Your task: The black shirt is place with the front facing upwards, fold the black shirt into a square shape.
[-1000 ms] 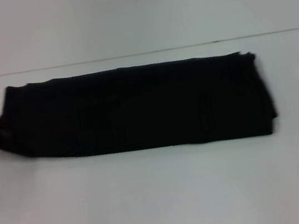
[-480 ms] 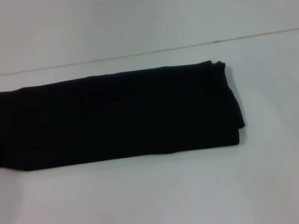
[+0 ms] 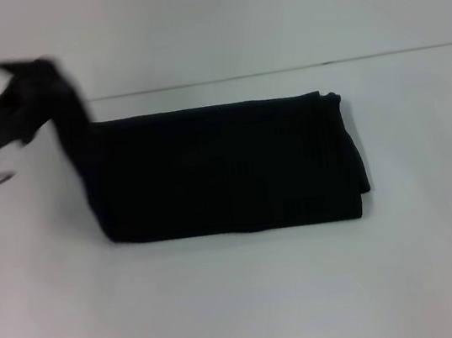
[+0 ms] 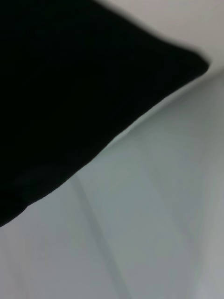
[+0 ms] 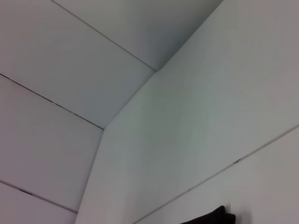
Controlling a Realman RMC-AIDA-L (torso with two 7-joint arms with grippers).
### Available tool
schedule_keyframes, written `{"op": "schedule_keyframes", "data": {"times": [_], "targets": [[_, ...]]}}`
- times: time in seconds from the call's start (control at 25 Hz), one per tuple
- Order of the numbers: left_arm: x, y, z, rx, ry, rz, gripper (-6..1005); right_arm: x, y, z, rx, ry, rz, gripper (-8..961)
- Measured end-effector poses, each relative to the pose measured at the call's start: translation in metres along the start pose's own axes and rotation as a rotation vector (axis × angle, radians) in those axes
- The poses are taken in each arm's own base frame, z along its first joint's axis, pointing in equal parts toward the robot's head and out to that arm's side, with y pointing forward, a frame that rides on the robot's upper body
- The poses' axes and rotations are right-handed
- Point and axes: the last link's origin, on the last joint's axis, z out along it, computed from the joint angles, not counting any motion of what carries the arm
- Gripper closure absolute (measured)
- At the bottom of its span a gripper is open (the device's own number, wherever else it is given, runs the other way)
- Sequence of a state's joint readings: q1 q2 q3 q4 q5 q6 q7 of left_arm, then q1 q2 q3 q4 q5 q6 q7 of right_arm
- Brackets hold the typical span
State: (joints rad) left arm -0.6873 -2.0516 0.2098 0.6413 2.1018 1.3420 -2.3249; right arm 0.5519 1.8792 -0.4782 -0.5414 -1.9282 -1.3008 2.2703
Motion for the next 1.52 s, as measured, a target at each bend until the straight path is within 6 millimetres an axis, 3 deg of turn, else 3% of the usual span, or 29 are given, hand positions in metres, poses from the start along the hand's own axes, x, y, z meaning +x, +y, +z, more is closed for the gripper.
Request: {"op": "schedule_keyframes", "data": {"times": [0.24, 0.4, 0.56, 0.6, 0.76, 0.92, 1.0, 1.16, 1.28, 1.32, 1.52], "targets": [[-0.027, 0.055, 0.062, -0.072, -0.215, 0.166, 986, 0.004, 0.002, 0.006, -0.009, 0.015, 0.005, 272], [-0.065, 0.074, 0.104, -0.036, -0.379, 0.315, 985, 0.007, 0.001, 0.008, -0.004, 0.019, 0.005, 274], [-0.114, 0.083, 0.151, 0.070, -0.533, 0.598, 984, 0.011, -0.001, 0.010, 0.000, 0.027, 0.010, 276], [-0.114, 0.083, 0.151, 0.070, -0.533, 0.598, 984, 0.011, -0.001, 0.011, 0.001, 0.026, 0.011, 276], [-0.147, 0.093, 0.160, 0.019, -0.662, 0.821, 967, 0.013, -0.003, 0.010, 0.006, 0.030, 0.013, 278], [-0.168, 0.105, 0.148, -0.072, -0.813, 1.035, 901, 0.012, -0.004, 0.008, 0.012, 0.028, 0.012, 279], [-0.162, 0.105, 0.139, -0.082, -0.794, 1.035, 839, 0.011, -0.004, 0.008, 0.012, 0.029, 0.010, 280], [-0.122, 0.092, 0.115, -0.070, -0.594, 0.833, 654, 0.011, -0.001, 0.010, 0.007, 0.042, 0.000, 282], [-0.082, 0.067, 0.091, -0.014, -0.420, 0.551, 506, 0.013, 0.004, 0.017, 0.012, 0.096, -0.032, 283], [-0.064, 0.052, 0.074, 0.000, -0.345, 0.360, 456, 0.014, 0.007, 0.021, 0.015, 0.128, -0.048, 283], [-0.040, 0.038, 0.042, -0.062, -0.259, 0.142, 276, 0.016, 0.035, 0.053, 0.050, 0.341, -0.156, 285]]}}
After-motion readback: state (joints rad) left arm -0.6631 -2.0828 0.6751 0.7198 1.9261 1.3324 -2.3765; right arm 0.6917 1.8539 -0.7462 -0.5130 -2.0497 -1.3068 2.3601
